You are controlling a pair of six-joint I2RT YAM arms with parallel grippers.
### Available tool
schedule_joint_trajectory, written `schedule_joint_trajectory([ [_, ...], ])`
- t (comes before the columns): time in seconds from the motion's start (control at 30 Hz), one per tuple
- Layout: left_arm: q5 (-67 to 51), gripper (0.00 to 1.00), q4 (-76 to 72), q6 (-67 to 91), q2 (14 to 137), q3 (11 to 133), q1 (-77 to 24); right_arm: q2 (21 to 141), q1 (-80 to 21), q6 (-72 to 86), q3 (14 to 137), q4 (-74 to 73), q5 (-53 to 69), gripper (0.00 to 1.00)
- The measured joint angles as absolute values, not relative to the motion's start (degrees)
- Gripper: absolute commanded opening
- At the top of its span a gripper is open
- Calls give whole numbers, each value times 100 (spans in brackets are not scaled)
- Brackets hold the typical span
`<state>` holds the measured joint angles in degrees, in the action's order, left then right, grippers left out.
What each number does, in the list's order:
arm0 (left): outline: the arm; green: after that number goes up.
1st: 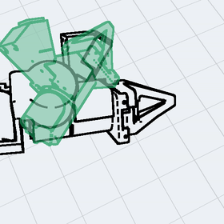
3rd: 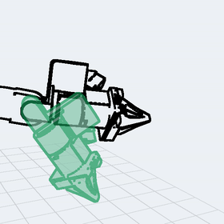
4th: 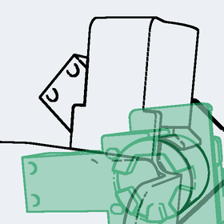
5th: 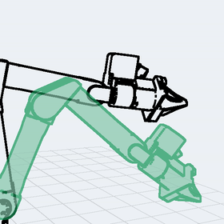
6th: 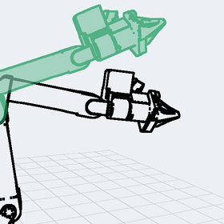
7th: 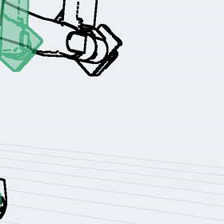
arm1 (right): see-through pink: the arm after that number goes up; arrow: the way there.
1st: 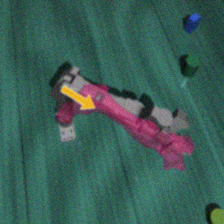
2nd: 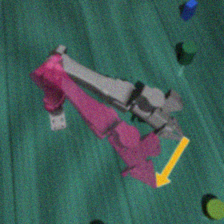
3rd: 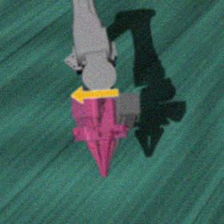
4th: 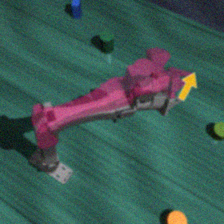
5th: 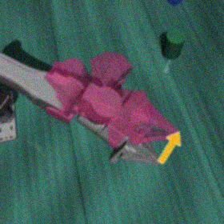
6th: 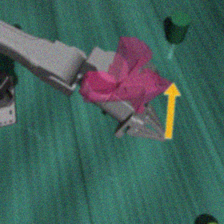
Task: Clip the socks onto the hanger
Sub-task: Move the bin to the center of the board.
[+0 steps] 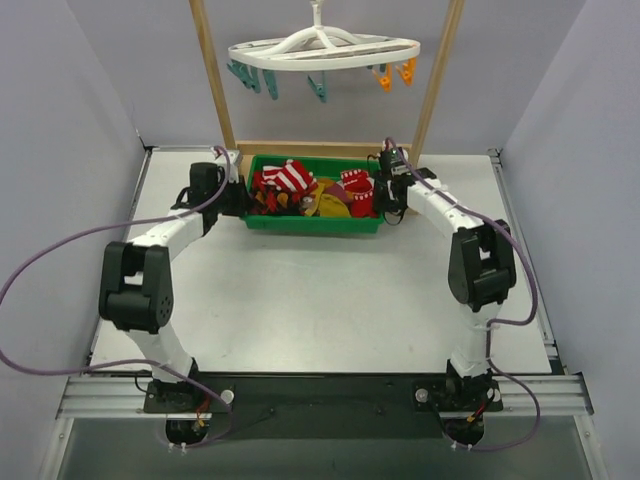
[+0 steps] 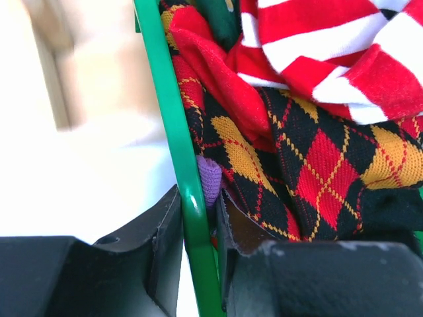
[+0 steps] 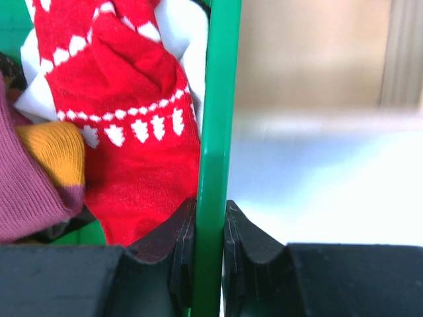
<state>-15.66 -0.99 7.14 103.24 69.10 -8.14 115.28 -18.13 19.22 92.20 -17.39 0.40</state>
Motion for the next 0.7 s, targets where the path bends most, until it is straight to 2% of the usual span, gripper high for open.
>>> schedule_joint_trajectory([
  [0.13,-1610,18,226,644,9319,6025,-768,10722,-2134,1959,8232,-1605,-152,0],
  [0.27,-1645,9,534,484,8576,5426,-773,9924,-2467,2143,7159,-1304,-425,0],
  [0.57,-1601,9,1026,189,7743,4567,-1291,9035,-2781,2880,5242,-941,-709,0],
  [0.63,-1557,16,1114,145,7736,4379,-1365,9021,-2803,2930,5120,-923,-779,0],
  [0.67,-1557,25,1133,132,7736,4327,-1369,9019,-2814,2928,5113,-913,-799,0],
  [0.7,-1559,41,1142,121,7736,4278,-1376,9019,-2814,2917,5113,-910,-814,10],
])
